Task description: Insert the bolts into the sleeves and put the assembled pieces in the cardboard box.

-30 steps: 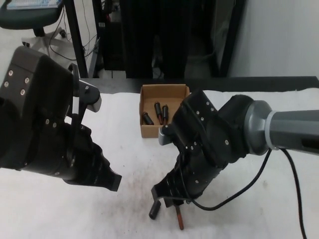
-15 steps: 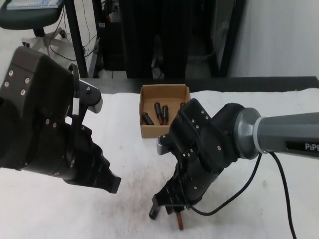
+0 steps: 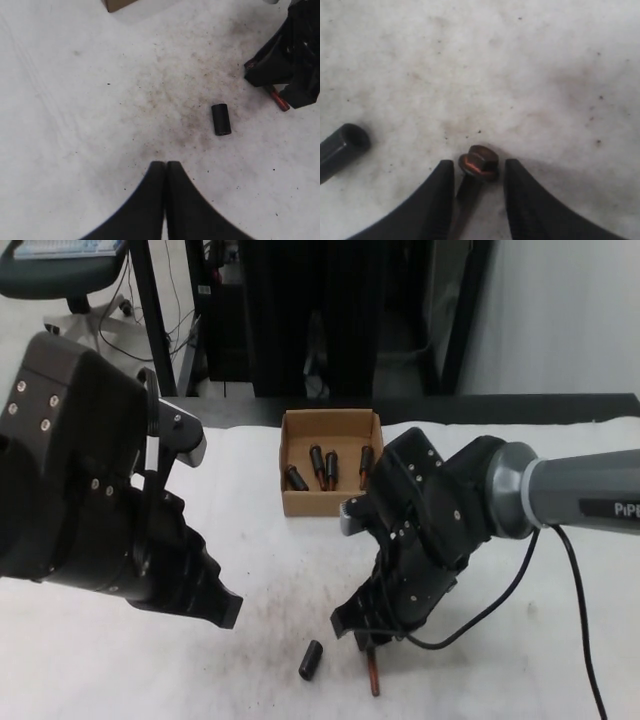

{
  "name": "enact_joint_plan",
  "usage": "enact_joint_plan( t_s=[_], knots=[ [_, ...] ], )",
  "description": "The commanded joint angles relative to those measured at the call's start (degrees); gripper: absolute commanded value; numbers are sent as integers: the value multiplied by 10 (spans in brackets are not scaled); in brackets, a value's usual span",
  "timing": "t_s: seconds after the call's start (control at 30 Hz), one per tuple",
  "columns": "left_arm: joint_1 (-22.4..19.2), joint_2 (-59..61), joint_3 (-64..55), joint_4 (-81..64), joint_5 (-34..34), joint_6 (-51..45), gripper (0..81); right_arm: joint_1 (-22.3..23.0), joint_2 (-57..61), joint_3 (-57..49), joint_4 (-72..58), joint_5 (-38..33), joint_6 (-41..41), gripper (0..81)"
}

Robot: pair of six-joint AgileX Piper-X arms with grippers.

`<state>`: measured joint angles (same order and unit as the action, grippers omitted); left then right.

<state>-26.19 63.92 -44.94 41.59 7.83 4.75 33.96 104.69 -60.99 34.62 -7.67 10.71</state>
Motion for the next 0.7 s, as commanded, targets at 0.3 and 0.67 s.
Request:
enact_joint_plan(
  t_s=[0.3, 0.67],
  knots=[
    [0, -5, -2, -20, 5, 2, 2, -10, 3, 1, -8, -17, -4, 330],
    [0, -5, -2, -20, 5, 2, 2, 3, 3, 1, 30, -17, -49, 8]
  ],
)
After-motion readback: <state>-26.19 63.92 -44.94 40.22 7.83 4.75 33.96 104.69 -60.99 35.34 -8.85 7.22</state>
